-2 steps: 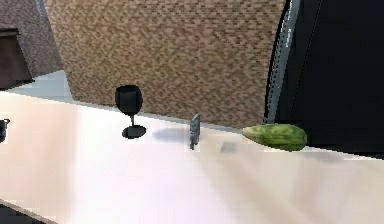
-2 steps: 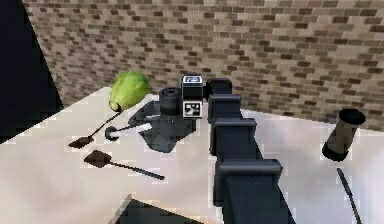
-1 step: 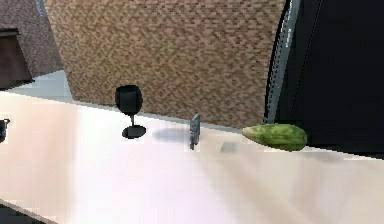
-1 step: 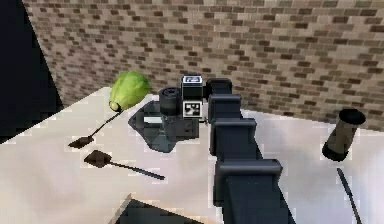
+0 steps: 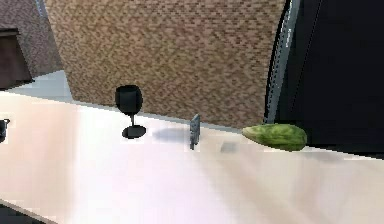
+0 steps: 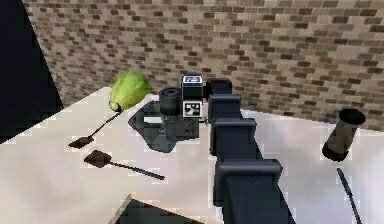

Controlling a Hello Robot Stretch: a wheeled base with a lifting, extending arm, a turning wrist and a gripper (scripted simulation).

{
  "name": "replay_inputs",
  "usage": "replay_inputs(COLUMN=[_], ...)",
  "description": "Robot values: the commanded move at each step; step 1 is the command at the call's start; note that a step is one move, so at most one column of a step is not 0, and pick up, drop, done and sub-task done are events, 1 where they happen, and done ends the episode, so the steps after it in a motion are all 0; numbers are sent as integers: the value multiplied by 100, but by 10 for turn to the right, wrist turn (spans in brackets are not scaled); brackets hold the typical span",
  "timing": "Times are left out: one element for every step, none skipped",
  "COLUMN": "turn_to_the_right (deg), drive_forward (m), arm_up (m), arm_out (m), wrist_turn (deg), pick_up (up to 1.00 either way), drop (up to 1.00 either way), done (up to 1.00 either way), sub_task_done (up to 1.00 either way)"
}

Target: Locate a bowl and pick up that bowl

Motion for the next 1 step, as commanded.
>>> replay_inputs(turn_to_the_right=[0], drive_forward=[0], arm_up=[0], arm_out=[0], wrist_turn=[0], pick_up=[0], drop=[0], done=[100], sub_task_done=[0])
